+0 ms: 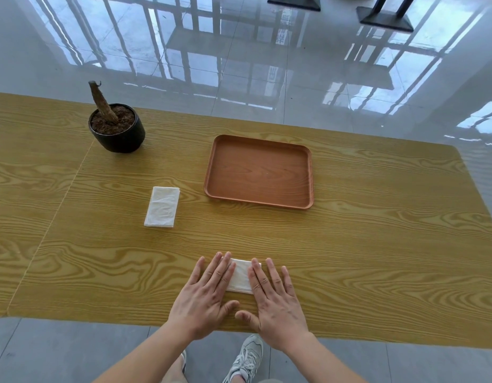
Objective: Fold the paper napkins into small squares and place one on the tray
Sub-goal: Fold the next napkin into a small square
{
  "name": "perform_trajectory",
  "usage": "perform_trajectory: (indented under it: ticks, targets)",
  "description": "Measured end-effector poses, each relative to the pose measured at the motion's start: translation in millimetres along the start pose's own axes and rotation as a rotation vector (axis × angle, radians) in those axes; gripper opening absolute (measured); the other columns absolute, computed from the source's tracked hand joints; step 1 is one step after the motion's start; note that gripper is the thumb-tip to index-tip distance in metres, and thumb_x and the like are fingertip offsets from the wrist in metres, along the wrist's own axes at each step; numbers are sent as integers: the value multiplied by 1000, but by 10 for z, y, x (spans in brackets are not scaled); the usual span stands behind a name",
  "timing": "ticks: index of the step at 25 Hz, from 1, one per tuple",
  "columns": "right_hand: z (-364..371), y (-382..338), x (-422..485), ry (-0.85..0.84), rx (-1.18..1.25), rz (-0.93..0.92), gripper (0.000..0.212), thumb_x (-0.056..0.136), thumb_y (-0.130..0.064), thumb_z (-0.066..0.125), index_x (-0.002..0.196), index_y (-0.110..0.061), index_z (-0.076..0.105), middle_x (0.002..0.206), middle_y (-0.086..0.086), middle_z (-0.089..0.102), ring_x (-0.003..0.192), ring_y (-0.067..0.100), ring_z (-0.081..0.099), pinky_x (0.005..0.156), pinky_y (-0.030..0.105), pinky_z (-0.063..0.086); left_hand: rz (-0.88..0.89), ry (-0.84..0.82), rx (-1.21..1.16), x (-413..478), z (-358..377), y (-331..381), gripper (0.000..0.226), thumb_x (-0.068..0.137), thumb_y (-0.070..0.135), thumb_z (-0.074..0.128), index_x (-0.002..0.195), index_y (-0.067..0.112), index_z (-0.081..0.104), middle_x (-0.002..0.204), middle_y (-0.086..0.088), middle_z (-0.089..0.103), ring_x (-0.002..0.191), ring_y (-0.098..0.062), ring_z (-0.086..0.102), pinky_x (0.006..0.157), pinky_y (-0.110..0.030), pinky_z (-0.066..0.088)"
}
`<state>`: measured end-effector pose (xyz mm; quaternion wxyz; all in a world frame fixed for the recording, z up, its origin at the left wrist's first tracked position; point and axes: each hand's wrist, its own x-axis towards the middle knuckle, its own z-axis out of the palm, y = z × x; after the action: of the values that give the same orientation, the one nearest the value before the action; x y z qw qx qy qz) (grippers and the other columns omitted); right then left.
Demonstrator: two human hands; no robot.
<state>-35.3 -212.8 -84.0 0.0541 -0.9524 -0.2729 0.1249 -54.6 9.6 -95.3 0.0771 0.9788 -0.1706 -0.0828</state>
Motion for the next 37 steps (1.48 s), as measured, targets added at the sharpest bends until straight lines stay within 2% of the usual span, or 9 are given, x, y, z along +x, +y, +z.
perform_trajectory:
  ticks: [6, 11, 16, 20, 23, 26, 30, 34, 37]
  targets:
    - [18, 6, 25, 59, 77, 41, 72, 103, -66, 23, 160, -23, 14, 169, -10, 4, 156, 20, -4, 121, 49, 2, -107, 17, -49, -15, -5, 11, 74, 103, 62, 25, 159, 14, 15, 169, -2, 8, 155, -20, 3, 121, -50, 10]
    - [68, -93, 71, 157, 159, 139, 50, 108, -42, 30, 154, -26, 35, 164, -15, 24, 155, 18, 13, 121, 51, 17, -166, 54, -89, -3, 32, 62, 60, 106, 48, 22, 158, 17, 23, 168, 3, 15, 155, -17, 7, 121, -49, 12]
    - [51, -116, 79, 153, 181, 150, 49, 106, -37, 42, 154, -28, 36, 164, -16, 23, 155, 17, 12, 122, 49, 13, -174, 61, -103, 0, 22, 63, 59, 105, 48, 23, 157, 19, 26, 167, 4, 15, 154, -18, 9, 122, -48, 11]
    - [-11, -57, 78, 193, 315, 171, 52, 106, -40, 39, 156, -28, 31, 164, -15, 20, 154, 8, 10, 124, 39, 6, -185, 109, -191, -4, -17, 47, 63, 103, 50, 29, 158, 20, 21, 167, 2, 15, 155, -21, 9, 122, -47, 11]
    - [-56, -3, 110, 214, 306, 194, 52, 106, -39, 41, 155, -26, 33, 163, -13, 25, 152, 10, 18, 122, 35, 12, -273, 109, -189, 34, -29, 42, 65, 103, 53, 28, 159, 22, 19, 168, 2, 12, 155, -21, 4, 122, -49, 9]
    - [-40, 13, 113, 194, 184, 168, 50, 105, -38, 40, 153, -25, 38, 161, -10, 33, 150, 19, 28, 118, 40, 22, -344, 63, -128, 63, -5, 35, 62, 103, 55, 20, 158, 26, 21, 168, 3, 9, 155, -23, 2, 123, -51, 7]
    - [12, 24, 77, 169, 112, 134, 48, 106, -35, 39, 152, -22, 41, 162, -8, 31, 152, 21, 23, 121, 42, 18, -312, 52, -75, 27, 38, 5, 61, 103, 53, 23, 158, 27, 23, 168, -4, 13, 155, -26, 8, 122, -51, 8]
    - [-42, -36, 99, 198, 198, 190, 48, 104, -35, 40, 151, -23, 41, 161, -10, 34, 152, 17, 23, 122, 36, 11, -356, 58, -101, 29, -8, 27, 65, 102, 57, 18, 158, 24, 19, 168, -5, 9, 155, -25, 3, 122, -49, 6]
    - [-122, -23, 184, 235, 270, 245, 47, 105, -37, 41, 149, -21, 45, 152, -8, 48, 145, 15, 35, 118, 34, 24, -396, 96, -166, 1, -36, 20, 66, 101, 57, 18, 158, 24, 21, 167, -6, 16, 155, -24, 5, 123, -47, 8]
